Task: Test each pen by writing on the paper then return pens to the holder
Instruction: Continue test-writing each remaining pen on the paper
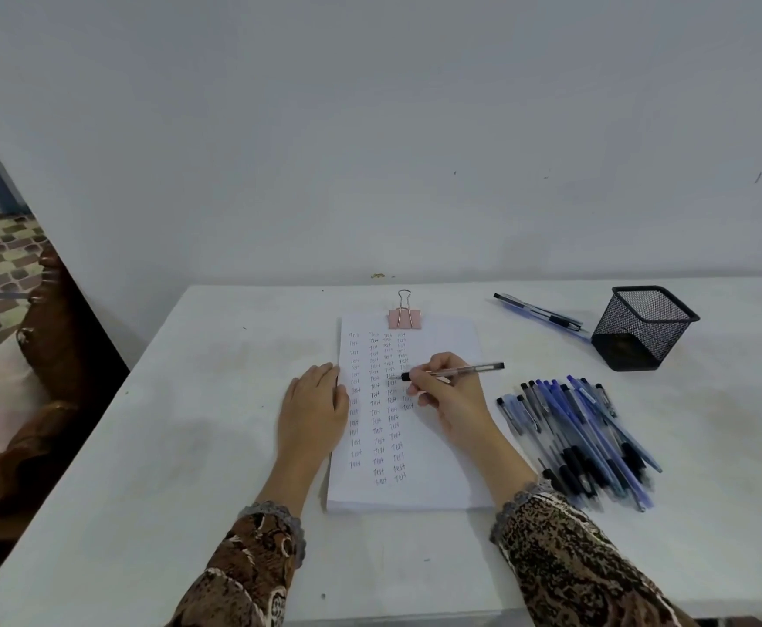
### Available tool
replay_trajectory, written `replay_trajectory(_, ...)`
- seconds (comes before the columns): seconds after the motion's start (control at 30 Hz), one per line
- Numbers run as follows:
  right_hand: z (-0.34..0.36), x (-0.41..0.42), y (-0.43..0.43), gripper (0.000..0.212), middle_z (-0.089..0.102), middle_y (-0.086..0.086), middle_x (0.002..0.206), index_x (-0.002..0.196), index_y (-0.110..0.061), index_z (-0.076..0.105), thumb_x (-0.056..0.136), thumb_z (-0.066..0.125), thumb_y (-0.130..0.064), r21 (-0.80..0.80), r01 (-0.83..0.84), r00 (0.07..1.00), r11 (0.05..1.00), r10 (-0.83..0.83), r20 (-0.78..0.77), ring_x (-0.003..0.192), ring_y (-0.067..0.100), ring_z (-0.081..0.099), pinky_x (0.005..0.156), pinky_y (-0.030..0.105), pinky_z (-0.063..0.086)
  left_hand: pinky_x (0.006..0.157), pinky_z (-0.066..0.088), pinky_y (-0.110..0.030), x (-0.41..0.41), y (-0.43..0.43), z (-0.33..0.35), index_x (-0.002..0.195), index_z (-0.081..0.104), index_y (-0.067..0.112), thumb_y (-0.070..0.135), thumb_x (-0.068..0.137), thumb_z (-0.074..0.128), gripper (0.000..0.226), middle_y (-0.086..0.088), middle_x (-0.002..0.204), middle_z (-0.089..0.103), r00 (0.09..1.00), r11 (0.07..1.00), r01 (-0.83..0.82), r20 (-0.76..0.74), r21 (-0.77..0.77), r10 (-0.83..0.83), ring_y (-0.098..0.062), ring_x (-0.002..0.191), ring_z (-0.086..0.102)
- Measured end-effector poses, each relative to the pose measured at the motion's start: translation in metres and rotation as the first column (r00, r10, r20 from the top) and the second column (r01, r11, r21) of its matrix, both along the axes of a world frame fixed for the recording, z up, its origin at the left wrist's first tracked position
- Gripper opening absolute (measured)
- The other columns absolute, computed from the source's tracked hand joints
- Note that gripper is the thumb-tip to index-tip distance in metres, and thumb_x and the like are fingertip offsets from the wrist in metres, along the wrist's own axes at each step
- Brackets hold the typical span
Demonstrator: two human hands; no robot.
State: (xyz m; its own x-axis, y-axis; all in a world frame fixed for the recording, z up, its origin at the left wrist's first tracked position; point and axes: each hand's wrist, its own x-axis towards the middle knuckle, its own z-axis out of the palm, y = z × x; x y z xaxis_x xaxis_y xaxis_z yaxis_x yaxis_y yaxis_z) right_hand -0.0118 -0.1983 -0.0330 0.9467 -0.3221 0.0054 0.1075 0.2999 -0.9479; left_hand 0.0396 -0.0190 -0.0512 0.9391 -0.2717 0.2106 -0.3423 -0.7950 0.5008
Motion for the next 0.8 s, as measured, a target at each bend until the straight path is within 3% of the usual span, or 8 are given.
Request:
replay_trajectory(0.07,-0.003,0.001,0.003,0.038,0.049,0.001,0.051,0.065,-0.014,0.042,0.084,0.053,0.017,-0.097,0.052,0.999,0.994,-0.052,0.000,0.040,0.008,0.046,0.040,0.017,0.034,0.115,0.020,-0.034,-0.001,0.000,0.000,0.137,0.043,0.011,0.022,0.097,0.036,0.042,0.000,0.144,0.041,1.000,1.000,0.000,0.007,0.001,0.000,-0.016,0.135,0.033)
replay_trajectory(0.13,-0.006,0.001,0.005,0.055,0.034,-0.008,0.054,0.052,-0.025,0.033,0.077,0.052,0.020,-0.213,0.130,0.991,0.968,-0.133,0.000,0.042,0.002,0.032,0.048,0.016,0.029,0.115,0.021,-0.035,-0.001,0.000,0.000,0.137,0.043,0.011,0.021,0.097,0.036,0.042,0.000,0.144,0.042,1.000,1.000,0.001,0.010,-0.001,-0.001,-0.016,0.134,0.034)
replay_trajectory(0.23,-0.007,-0.002,0.010,0.059,0.021,-0.015,0.050,0.051,-0.026,0.020,0.070,0.047,0.023,-0.276,0.179,0.983,0.944,-0.183,0.011,0.047,0.003,0.019,0.056,0.016,0.022,0.115,0.021,-0.035,0.001,0.000,-0.002,0.137,0.043,0.011,0.021,0.097,0.035,0.042,0.000,0.143,0.042,1.000,1.000,0.006,0.013,0.011,-0.006,-0.016,0.134,0.034)
replay_trajectory(0.4,-0.006,-0.002,0.013,0.049,0.021,-0.009,0.056,0.048,-0.026,0.022,0.064,0.051,0.010,-0.326,0.138,0.989,0.935,-0.148,-0.006,0.051,0.004,0.018,0.056,0.021,0.018,0.116,0.019,-0.035,0.003,0.000,-0.005,0.137,0.043,0.010,0.021,0.097,0.035,0.042,-0.001,0.144,0.042,1.000,1.000,0.011,0.020,0.019,-0.012,-0.015,0.135,0.033)
replay_trajectory(0.8,-0.006,-0.003,0.013,0.052,0.023,-0.010,0.054,0.049,-0.022,0.022,0.067,0.054,0.015,-0.425,0.134,0.987,0.895,-0.157,-0.020,0.050,0.006,0.021,0.056,0.023,0.022,0.116,0.020,-0.034,0.003,0.000,-0.004,0.136,0.044,0.010,0.021,0.097,0.036,0.042,-0.002,0.143,0.043,0.999,1.000,0.010,0.040,0.007,-0.011,-0.015,0.135,0.034)
